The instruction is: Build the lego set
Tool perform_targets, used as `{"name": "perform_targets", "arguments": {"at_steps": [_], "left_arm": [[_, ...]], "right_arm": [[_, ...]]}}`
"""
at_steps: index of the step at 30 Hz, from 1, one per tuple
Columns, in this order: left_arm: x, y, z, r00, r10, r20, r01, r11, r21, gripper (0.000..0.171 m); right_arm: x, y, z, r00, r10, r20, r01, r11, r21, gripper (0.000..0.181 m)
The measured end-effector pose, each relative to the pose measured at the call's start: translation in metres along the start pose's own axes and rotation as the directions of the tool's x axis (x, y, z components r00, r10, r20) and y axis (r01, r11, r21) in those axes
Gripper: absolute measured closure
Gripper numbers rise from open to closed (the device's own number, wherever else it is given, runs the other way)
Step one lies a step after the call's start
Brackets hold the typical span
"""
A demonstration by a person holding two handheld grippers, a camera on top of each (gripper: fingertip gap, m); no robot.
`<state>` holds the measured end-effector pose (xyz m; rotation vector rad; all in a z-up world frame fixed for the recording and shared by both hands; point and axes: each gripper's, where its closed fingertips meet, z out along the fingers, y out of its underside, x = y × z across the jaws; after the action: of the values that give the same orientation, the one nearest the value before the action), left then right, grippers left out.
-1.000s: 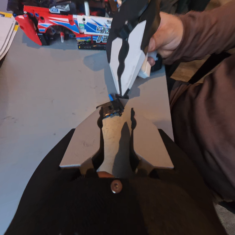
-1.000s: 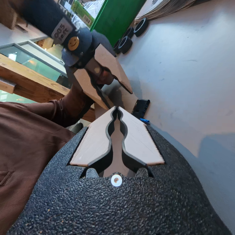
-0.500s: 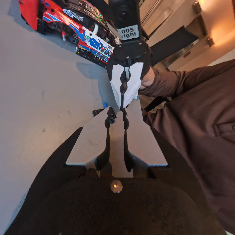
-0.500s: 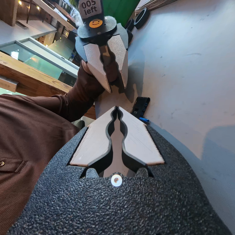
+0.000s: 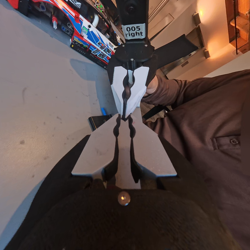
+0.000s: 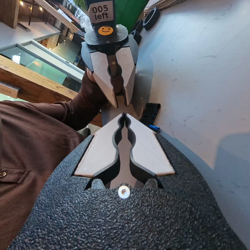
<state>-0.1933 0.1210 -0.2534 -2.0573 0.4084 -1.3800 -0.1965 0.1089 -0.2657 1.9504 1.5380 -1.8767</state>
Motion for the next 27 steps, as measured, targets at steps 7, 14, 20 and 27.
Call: {"name": "perform_targets", "arguments": {"at_steps": [7,14,20,27], "left_arm": [[-0.003,0.002,0.001,1.000,-0.013,0.015,0.013,1.000,-0.014,0.162],[-0.004,0.002,0.002,0.999,-0.003,0.033,0.003,1.000,-0.010,0.171],[-0.006,-0.004,-0.002,0.999,-0.041,0.015,0.040,0.999,0.030,0.171],[-0.007,-0.017,-0.014,0.999,-0.033,0.020,0.031,0.992,0.125,0.171]], "right_arm": [[-0.001,-0.001,-0.001,1.000,-0.002,0.002,0.002,1.000,0.007,0.181],[0.000,-0.003,-0.001,1.000,-0.004,-0.001,0.004,1.000,0.015,0.181],[-0.011,-0.008,-0.004,0.980,-0.190,-0.065,0.192,0.981,0.024,0.151],[0.002,-0.010,-0.022,0.902,-0.332,-0.275,0.338,0.941,-0.024,0.157]]}}
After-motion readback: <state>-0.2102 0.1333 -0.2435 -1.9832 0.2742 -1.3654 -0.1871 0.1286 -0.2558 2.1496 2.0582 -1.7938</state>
